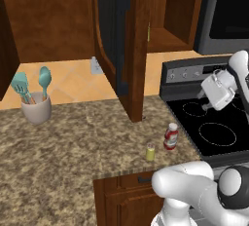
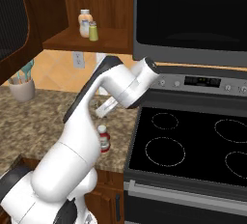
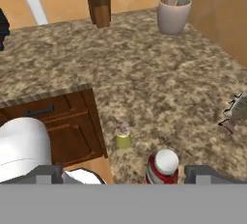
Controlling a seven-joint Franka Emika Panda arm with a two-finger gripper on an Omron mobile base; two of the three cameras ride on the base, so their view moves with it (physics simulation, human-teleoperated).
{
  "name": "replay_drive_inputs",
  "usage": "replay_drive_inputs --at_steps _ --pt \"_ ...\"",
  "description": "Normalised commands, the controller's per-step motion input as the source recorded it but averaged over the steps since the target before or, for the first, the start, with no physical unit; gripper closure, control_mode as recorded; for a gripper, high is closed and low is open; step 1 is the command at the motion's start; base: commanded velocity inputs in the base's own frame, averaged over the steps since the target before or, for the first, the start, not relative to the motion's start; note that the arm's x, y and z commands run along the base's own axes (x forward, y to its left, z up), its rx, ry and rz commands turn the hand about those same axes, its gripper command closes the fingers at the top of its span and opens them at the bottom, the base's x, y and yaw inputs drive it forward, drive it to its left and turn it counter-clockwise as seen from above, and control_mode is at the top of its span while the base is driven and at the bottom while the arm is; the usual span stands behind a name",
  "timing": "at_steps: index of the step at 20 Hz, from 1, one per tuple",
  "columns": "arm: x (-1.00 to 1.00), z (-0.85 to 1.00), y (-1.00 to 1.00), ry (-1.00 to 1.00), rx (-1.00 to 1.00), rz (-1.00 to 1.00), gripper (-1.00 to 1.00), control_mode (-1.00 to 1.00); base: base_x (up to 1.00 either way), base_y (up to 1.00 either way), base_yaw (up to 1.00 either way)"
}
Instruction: Put the shaker and condiment bottle from the counter next to their counterparts in the cabinet.
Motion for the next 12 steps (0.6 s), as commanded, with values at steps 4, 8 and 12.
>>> replay_drive_inputs --at_steps 4,8,12 --pt "-0.01 -0.14 0.0 -0.11 0.0 0.27 -1.0 -1.0 0.0 0.0 0.0" --pt "-0.05 -0.12 0.0 -0.22 0.0 0.05 -1.0 -1.0 0.0 0.0 0.0" --pt "-0.04 -0.11 0.0 -0.17 0.0 0.0 -1.0 -1.0 0.0 0.0 0.0"
